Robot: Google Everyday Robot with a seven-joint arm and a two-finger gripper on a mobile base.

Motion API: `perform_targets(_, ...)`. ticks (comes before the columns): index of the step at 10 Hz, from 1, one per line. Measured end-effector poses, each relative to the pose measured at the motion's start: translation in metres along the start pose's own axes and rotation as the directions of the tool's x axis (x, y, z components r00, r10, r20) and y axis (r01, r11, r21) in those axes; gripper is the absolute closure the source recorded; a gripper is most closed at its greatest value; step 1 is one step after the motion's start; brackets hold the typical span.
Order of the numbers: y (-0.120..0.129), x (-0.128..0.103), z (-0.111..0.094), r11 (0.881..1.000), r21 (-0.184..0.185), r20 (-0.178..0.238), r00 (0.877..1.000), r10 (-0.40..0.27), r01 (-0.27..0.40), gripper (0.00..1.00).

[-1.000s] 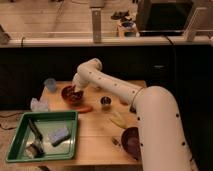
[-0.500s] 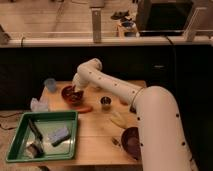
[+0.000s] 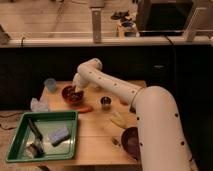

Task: Place grapes in red bowl

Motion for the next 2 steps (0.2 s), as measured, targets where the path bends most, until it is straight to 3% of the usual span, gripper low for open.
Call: perform_targets(2, -0.0029, -0.0157, 0.0040, 0.999, -0.012, 0.023, 0.999, -0.035, 0.035, 0.22)
